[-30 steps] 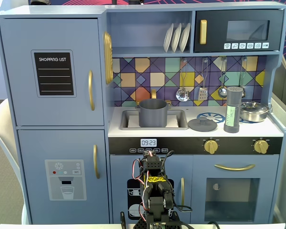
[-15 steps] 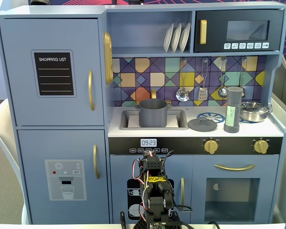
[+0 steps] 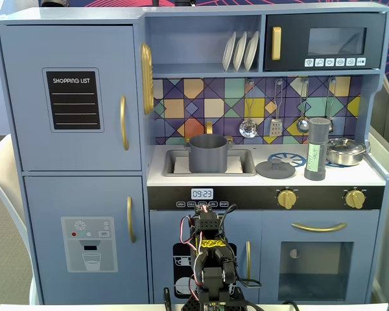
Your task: Put salt in the gray recipient
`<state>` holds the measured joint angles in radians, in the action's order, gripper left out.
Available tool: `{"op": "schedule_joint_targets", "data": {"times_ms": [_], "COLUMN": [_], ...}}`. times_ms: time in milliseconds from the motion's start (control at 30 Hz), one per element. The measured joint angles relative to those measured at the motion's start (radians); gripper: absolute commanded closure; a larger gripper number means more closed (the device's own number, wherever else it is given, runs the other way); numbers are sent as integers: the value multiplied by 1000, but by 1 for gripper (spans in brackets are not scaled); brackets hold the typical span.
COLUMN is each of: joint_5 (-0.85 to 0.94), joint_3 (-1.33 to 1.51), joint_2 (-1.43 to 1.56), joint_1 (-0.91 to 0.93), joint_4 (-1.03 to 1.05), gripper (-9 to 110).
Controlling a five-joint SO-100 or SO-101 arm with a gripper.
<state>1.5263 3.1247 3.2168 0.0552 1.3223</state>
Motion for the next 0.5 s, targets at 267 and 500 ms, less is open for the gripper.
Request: {"op": "schedule_joint_targets", "data": {"times_ms": [267,500], "joint_5": [0,5], "joint_3": [0,0], "joint_2": [0,0], "joint_1": [0,117], "joint_4": [0,-25], "gripper": [95,90]}}
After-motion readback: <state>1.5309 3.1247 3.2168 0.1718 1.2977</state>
